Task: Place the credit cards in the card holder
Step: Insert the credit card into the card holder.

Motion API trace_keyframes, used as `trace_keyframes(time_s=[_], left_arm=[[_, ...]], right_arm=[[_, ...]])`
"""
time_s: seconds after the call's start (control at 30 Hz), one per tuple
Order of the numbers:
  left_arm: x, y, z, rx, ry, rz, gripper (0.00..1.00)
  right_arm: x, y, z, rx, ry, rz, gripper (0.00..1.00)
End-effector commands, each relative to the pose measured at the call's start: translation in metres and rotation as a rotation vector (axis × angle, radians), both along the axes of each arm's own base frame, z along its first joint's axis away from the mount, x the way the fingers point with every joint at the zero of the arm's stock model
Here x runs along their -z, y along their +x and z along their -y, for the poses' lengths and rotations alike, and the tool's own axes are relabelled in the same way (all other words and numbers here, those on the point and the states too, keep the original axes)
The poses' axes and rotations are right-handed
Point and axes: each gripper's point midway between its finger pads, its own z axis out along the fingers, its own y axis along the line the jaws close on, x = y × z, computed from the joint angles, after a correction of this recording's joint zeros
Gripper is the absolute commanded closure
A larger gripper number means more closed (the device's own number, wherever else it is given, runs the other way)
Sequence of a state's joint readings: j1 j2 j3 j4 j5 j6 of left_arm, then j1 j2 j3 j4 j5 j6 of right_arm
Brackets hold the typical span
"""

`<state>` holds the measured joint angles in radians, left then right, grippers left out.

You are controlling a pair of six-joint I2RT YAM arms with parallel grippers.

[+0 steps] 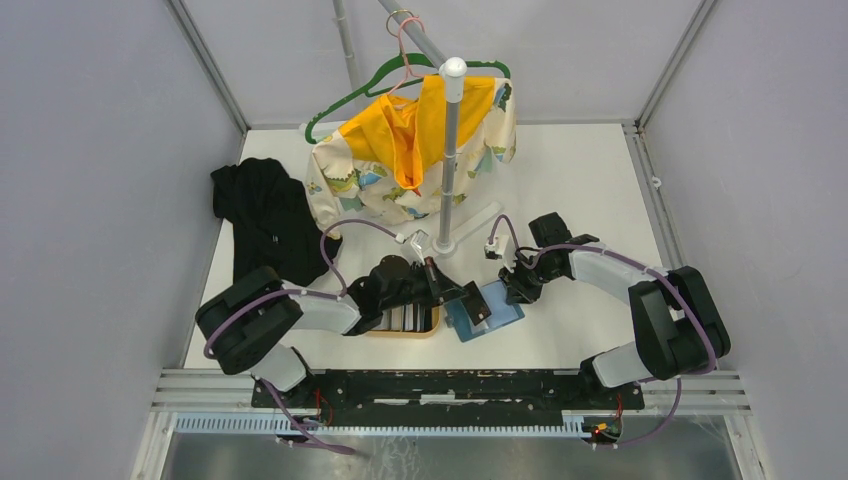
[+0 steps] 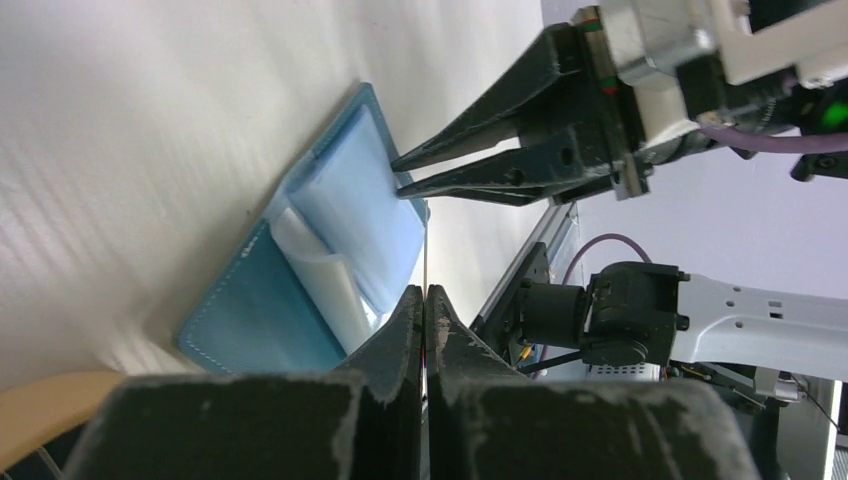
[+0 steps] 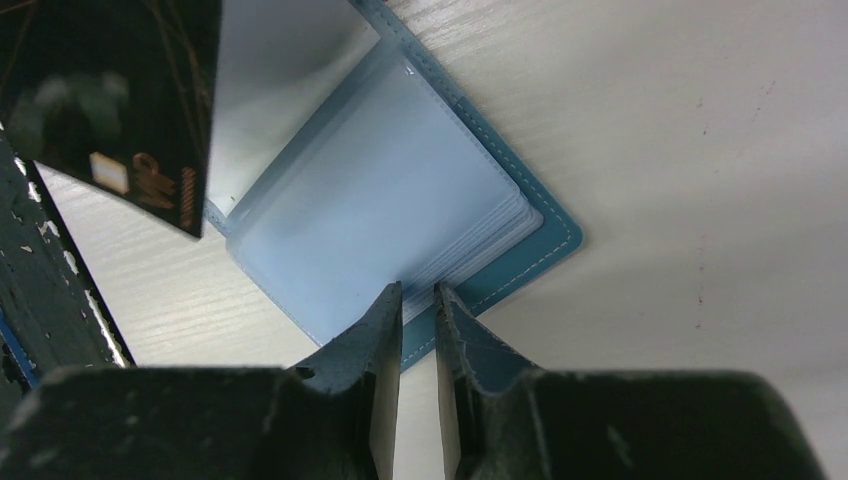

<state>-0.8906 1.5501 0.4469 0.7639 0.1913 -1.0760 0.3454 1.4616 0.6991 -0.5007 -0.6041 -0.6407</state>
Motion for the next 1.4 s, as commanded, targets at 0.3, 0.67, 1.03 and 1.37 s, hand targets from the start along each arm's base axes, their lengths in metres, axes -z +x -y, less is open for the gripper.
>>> trace_keyframes(time_s=[0.3, 0.67, 1.03, 1.37], left_arm=[[-0.045, -0.02, 0.039, -0.044, -0.128, 0.022, 0.98], [0.008, -0.023, 0.037, -0.095, -0.093, -0.101, 0.98], [0.04, -0.016, 0.003, -0.178, -0.02, -0.139, 0.98], [0.05, -0.007, -0.017, -0.238, 0.068, -0.118, 0.98]], right_arm=[[0.003, 0.005, 0.001, -0.006, -0.033, 0.012, 0.77], [0.003, 0.005, 0.001, -0.007, -0.033, 0.013, 0.77], [0.003, 0.004, 0.001, -0.007, -0.034, 0.009, 0.77], [0.003, 0.004, 0.001, -0.008, -0.032, 0.01, 0.77]])
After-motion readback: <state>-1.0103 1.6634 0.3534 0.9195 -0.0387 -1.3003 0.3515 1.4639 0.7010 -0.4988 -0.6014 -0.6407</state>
